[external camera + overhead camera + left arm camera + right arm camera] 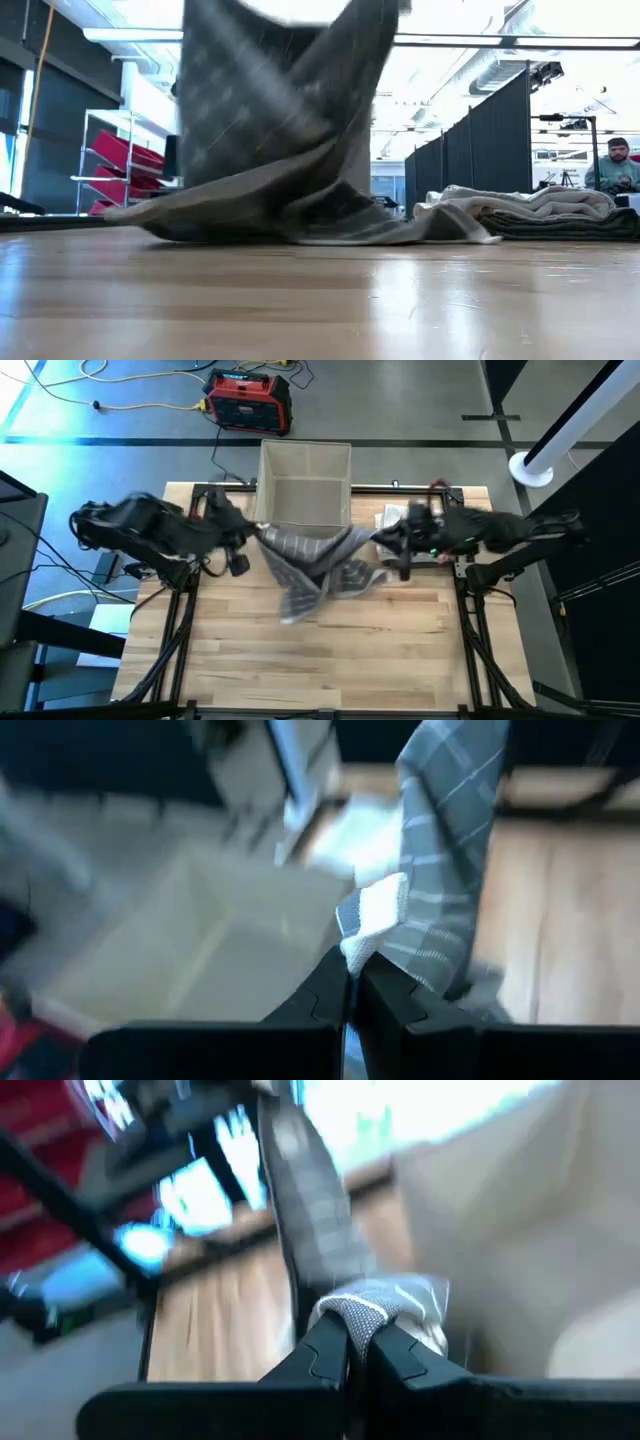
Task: Fold towel
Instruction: Fold the gray patterned towel
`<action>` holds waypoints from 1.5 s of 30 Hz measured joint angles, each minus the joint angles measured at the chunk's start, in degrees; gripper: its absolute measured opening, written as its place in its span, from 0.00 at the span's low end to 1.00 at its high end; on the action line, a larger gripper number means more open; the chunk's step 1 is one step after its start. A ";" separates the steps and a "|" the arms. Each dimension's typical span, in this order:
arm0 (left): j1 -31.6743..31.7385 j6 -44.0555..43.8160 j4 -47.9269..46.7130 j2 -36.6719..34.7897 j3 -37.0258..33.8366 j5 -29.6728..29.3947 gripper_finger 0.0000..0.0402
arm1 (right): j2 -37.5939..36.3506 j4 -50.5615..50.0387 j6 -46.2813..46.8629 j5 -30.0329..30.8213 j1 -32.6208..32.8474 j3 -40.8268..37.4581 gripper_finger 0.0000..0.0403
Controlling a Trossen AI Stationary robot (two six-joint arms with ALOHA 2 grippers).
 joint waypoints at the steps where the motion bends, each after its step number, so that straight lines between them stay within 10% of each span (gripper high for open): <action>1: -0.05 3.25 3.25 -0.32 1.17 0.04 0.00 | 0.44 0.53 -2.53 0.84 0.59 2.53 0.00; 13: -2.75 30.51 39.96 -6.11 2.96 14.58 0.00 | 8.32 3.03 -25.01 4.27 8.54 27.03 0.00; 25: -4.32 22.32 48.43 -7.31 2.96 52.81 0.00 | 17.67 3.91 -35.96 -12.62 21.16 42.18 0.00; 35: -12.27 28.06 60.41 -1.14 2.90 56.56 0.00 | 25.83 7.44 -54.79 -14.29 34.52 52.03 0.00; 45: -16.20 34.25 64.30 1.86 6.73 51.71 0.00 | 26.39 16.71 -67.81 5.91 42.77 51.63 0.00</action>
